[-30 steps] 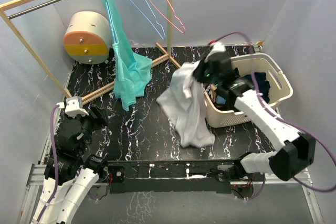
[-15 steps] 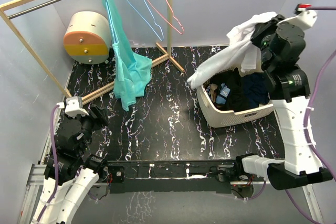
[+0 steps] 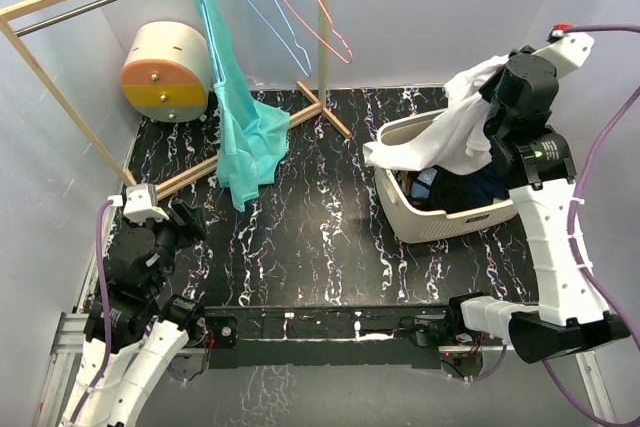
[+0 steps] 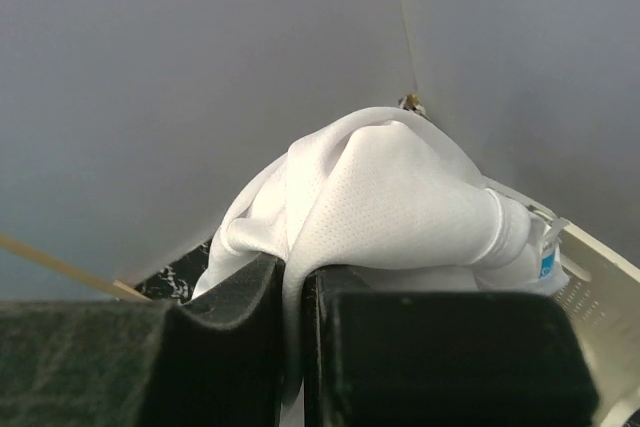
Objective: Remove the t-shirt from the hanger
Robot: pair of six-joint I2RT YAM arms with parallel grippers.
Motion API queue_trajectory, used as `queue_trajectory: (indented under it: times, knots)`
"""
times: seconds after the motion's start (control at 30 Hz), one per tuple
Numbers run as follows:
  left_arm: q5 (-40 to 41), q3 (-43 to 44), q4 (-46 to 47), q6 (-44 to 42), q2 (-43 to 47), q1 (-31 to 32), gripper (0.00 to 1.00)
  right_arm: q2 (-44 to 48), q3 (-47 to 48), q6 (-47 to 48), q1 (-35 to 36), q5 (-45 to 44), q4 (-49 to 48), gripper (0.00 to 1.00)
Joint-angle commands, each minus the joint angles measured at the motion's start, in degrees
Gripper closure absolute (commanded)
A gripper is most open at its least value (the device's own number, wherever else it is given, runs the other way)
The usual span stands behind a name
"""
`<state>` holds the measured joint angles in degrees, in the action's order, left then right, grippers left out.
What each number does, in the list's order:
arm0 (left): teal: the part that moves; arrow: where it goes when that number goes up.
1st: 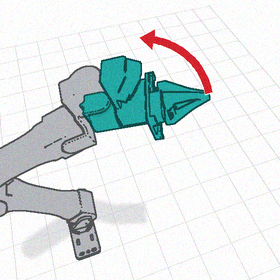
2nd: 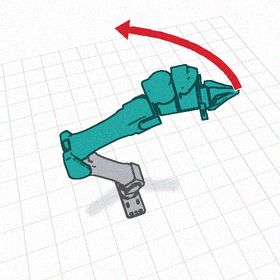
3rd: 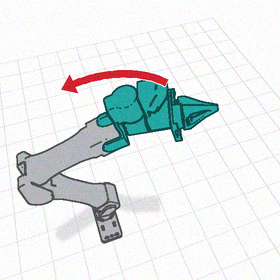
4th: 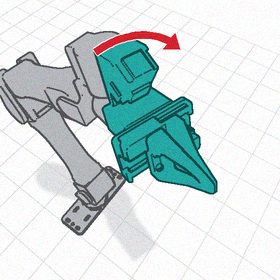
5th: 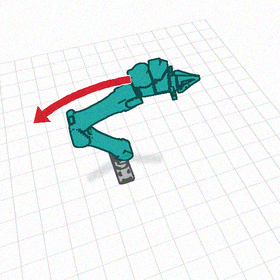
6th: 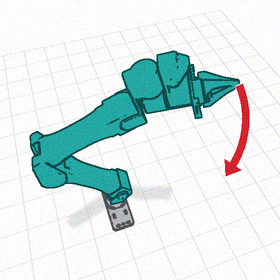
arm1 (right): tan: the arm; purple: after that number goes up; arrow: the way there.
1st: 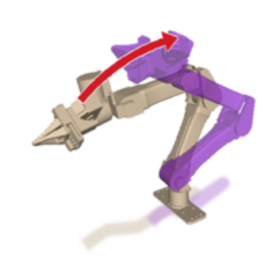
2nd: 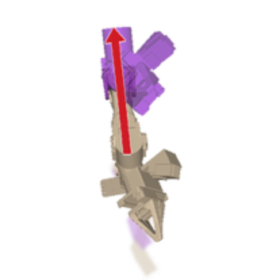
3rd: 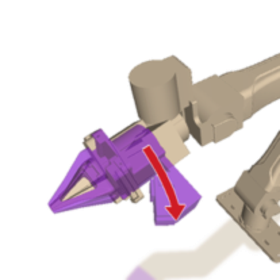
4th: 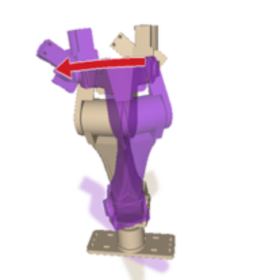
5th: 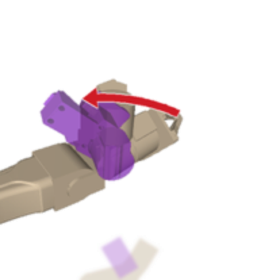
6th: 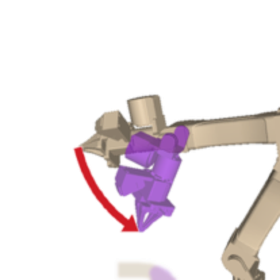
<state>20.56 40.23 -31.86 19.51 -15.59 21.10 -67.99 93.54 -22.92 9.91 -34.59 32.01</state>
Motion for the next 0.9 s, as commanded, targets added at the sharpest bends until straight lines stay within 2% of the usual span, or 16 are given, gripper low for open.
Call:
queue_trajectory:
  times: [0.0,0.2,0.3,0.37,0.53,0.7,0.77,0.87]
  knots:
    - [0.0,-0.3,0.0,-0.3,0.0,-0.3,0.34,0.5,-3.8,-0.5,-0.9,-2.1,-1.7,0.92]
    - [0.1,-0.3,0.0,-0.3,0.1,-0.3,0.33,2.0,-25.1,-5.8,-1.1,7.8,-2.3,0.92]
    - [-0.3,-0.4,0.2,-0.3,-0.3,-0.3,0.33,-0.5,-37.1,-7.6,-1.1,14.7,-6.3,0.92]
    - [-0.5,-0.4,0.1,-0.4,-0.6,-0.3,0.33,-5.0,-41.1,-7.9,-1.1,18.2,-9.4,0.92]
    - [-0.3,-0.5,0.1,-0.3,-0.5,-0.3,0.33,-16.1,-41.4,-7.9,-1.4,20.7,-9.0,0.92]
    - [0.2,-0.5,0.0,-0.2,-0.1,-0.3,0.33,-18.4,-41.6,-8.1,-1.4,21.0,-9.4,0.91]
    - [0.1,-0.5,0.1,-0.2,-0.2,-0.3,0.33,-17.4,-40.7,-7.9,-1.5,20.7,-8.6,0.84]
    - [-0.1,-0.5,0.1,-0.3,-0.5,-0.3,0.32,-14.1,-37.0,-7.6,-1.5,20.0,-4.3,0.64]
